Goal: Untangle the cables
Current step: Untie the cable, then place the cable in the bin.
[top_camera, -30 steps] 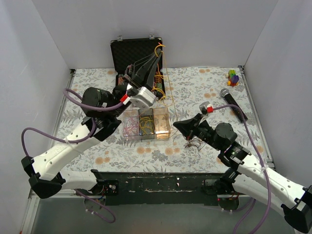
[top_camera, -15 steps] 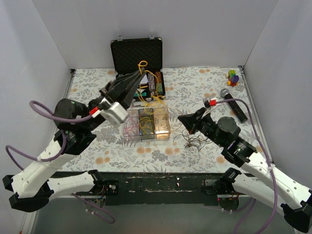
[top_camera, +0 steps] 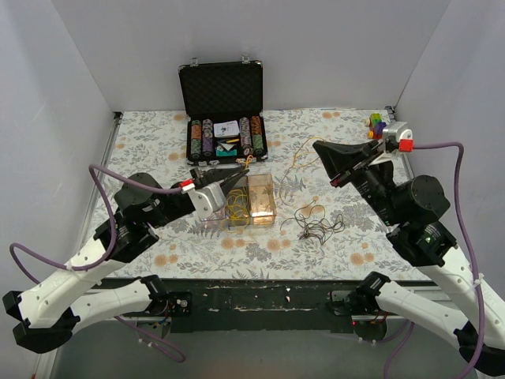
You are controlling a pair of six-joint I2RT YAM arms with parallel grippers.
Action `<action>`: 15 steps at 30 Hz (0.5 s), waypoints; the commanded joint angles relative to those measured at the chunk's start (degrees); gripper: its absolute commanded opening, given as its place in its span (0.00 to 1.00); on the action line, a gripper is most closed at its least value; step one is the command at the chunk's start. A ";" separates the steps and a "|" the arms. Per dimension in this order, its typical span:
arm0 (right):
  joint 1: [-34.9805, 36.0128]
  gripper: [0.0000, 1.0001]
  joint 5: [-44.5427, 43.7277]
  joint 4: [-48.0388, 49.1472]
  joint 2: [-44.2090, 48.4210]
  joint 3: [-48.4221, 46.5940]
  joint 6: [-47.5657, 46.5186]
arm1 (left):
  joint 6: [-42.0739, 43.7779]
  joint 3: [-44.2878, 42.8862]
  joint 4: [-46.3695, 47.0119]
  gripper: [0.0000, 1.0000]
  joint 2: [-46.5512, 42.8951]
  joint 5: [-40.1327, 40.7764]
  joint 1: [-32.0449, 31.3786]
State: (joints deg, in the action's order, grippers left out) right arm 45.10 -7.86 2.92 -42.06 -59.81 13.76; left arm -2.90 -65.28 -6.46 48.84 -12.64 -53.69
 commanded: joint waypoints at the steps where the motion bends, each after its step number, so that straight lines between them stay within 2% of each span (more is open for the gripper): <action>1: -0.01 0.01 -2.16 0.69 -1.79 -4.43 -4.17 | -3.17 1.73 -2.77 0.05 -2.78 -1.94 0.17; 4: -0.01 0.01 -2.07 -0.10 -2.50 -4.88 -4.36 | -3.26 2.87 1.08 0.00 -3.31 1.03 0.17; 7: -0.10 0.01 -1.55 0.24 -2.41 -4.44 -3.74 | -1.86 5.41 8.80 0.00 -3.66 5.43 0.17; 15: -0.01 0.01 -1.99 1.65 -2.23 -3.73 -4.44 | 1.93 10.42 19.19 0.00 -2.61 10.09 0.17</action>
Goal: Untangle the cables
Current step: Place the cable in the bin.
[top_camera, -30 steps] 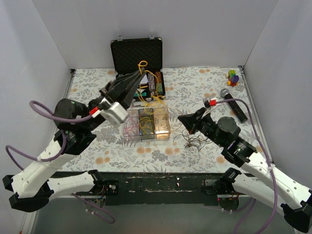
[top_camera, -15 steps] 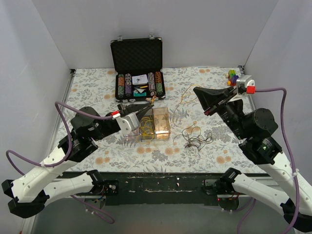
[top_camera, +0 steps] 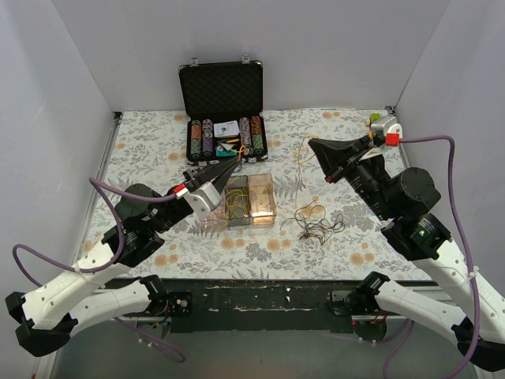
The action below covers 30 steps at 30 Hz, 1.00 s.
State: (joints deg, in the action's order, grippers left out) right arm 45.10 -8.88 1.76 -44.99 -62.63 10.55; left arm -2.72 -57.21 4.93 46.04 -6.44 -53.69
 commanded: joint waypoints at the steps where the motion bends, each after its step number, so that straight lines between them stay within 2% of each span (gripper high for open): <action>1: -0.10 0.01 -0.96 2.98 0.61 -0.91 -1.32 | 1.84 3.24 9.73 0.00 0.45 4.50 0.17; 5: -0.01 0.01 -0.87 3.51 0.69 -1.44 -1.76 | 0.88 5.26 17.03 0.00 2.20 9.50 0.25; 10: -0.01 0.01 0.36 3.25 0.87 -2.14 -1.32 | -1.32 8.86 21.26 0.00 3.97 14.51 0.34; 15: -0.01 0.01 0.80 3.08 2.27 -2.06 -0.44 | -3.95 15.10 24.60 0.00 4.49 16.19 2.09; 20: -0.10 0.01 2.11 2.29 2.81 -2.58 0.61 | -6.94 18.01 28.82 0.00 7.91 15.84 6.31; 26: -0.10 0.01 3.08 1.58 2.98 -1.44 1.93 | -12.39 18.01 31.54 0.00 13.80 11.63 13.69; 30: -0.01 0.01 3.00 1.58 3.42 -0.30 2.64 | -13.62 17.75 34.01 0.00 17.23 9.34 15.81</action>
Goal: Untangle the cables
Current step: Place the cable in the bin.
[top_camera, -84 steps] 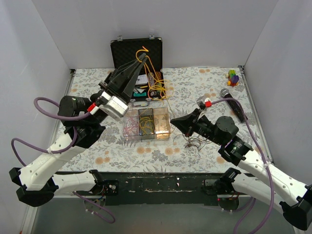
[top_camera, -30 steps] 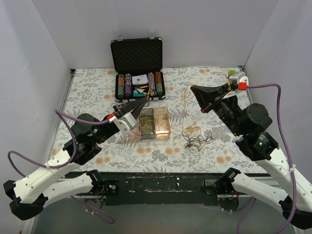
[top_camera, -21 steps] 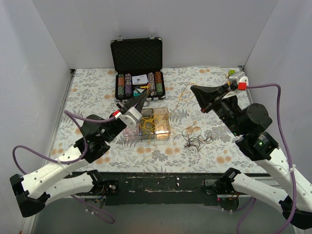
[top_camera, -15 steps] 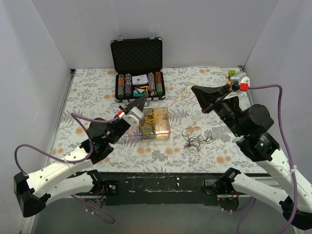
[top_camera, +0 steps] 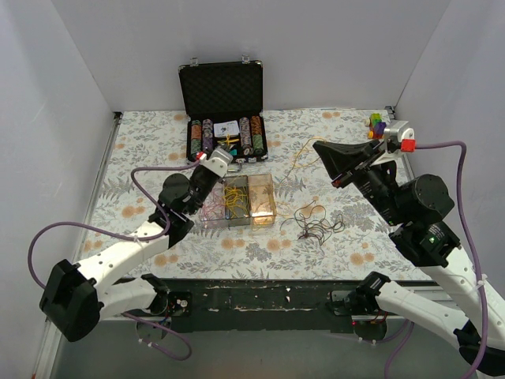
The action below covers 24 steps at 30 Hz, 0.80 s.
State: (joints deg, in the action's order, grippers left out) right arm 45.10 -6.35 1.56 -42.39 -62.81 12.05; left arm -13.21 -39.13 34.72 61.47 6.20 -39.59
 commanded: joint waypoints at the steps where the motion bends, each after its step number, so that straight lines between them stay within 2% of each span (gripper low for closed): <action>1: -0.01 0.01 0.46 1.69 0.82 -0.04 1.13 | -3.40 -0.68 4.22 0.00 2.50 -3.82 1.89; 14: -0.01 0.01 -0.59 0.81 1.26 1.19 1.39 | -4.10 4.94 2.73 0.00 3.48 -6.11 2.59; 19: -0.01 0.01 -0.24 1.07 0.99 1.02 1.57 | -4.01 7.23 1.76 0.00 2.95 -9.27 2.50; 24: -0.10 0.01 0.98 1.95 -0.14 0.14 2.10 | -10.41 8.29 2.02 0.00 5.23 -11.11 3.29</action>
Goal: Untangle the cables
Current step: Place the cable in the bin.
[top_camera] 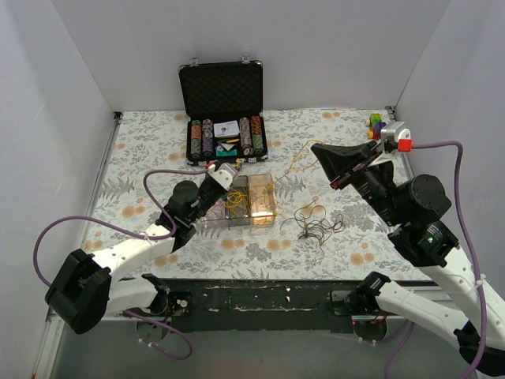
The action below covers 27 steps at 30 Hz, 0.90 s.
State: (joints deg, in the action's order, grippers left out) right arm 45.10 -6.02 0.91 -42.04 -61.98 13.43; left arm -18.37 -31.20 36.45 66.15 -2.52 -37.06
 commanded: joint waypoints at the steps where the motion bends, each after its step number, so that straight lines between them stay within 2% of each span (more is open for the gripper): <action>1: -0.10 0.01 0.92 2.61 -1.02 -1.13 0.72 | -7.10 -0.08 -0.32 0.00 1.17 -3.27 0.67; 4: -0.10 0.01 1.36 3.05 -1.81 -1.74 0.81 | -10.80 -1.14 -1.11 0.00 3.36 -4.33 0.76; 8: -0.01 0.01 1.71 3.75 -1.82 -2.01 0.98 | -10.55 -1.93 -3.92 0.00 7.14 -3.02 1.11; 13: 0.07 0.01 1.54 3.40 -1.82 -2.36 0.72 | -0.63 0.96 -1.30 0.00 10.40 -1.79 1.46; 17: -0.01 0.01 1.10 3.14 -1.90 -2.45 0.28 | 4.91 -0.18 -4.19 0.00 13.65 -2.04 1.90; 20: -0.01 0.01 0.31 3.05 -2.17 -2.54 0.02 | 7.99 -0.87 -7.51 0.00 15.23 -5.37 1.90; 27: -0.01 0.01 -1.27 3.75 -1.82 -2.01 0.10 | 9.84 -3.69 -15.43 0.00 18.22 -7.76 1.90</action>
State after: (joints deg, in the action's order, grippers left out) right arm 45.10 -5.37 1.06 -44.64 -62.06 13.56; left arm -11.29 -32.42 25.63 84.62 -7.64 -35.35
